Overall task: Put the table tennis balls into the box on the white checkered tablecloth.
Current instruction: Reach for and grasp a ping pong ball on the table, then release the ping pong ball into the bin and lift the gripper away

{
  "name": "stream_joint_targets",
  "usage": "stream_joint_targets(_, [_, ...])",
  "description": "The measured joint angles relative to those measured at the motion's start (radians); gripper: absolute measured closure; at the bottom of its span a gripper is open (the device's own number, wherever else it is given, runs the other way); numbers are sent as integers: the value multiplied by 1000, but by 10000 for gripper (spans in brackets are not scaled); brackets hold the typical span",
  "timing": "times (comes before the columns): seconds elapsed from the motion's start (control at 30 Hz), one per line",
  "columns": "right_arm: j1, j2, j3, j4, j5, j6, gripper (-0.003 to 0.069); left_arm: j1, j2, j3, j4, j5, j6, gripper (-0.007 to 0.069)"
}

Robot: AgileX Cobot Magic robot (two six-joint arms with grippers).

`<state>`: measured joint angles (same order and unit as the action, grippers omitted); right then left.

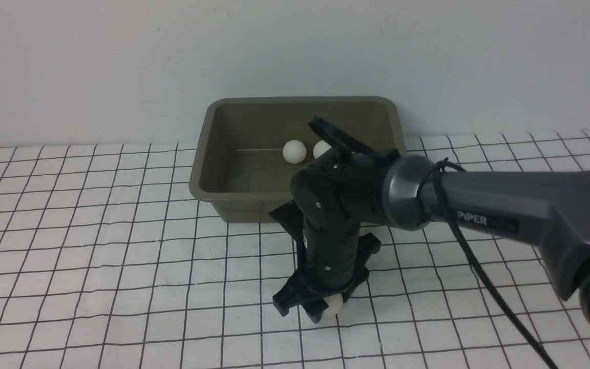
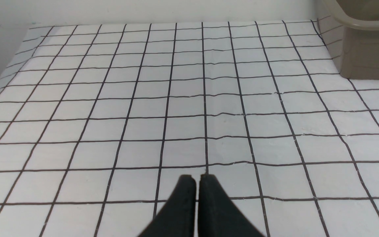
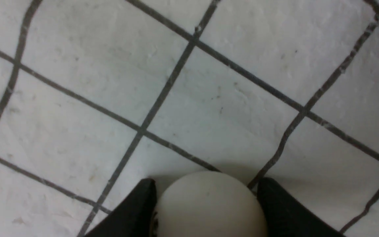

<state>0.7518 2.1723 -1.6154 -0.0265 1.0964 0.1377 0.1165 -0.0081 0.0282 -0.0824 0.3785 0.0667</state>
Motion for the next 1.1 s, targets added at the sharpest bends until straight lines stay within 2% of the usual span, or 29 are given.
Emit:
stream_joint_targets(0.03, [0,-1,0,1,0,0,307,0,0,0,0,0,0,629])
stream_joint_targets(0.37, [50,-135,-3,27,14,-29,305,0,0,0,0,0,0,629])
stream_joint_targets(0.6, [33,-169,-121,-99,-11,-30,305,0,0,0,0,0,0,629])
stream_joint_targets(0.83, [-57,-149,-277,-186,-94,-30,305,0,0,0,0,0,0,629])
stream_joint_targets(1.1, [-213,-15,-376,-142,-135,-72,305,0,0,0,0,0,0,629])
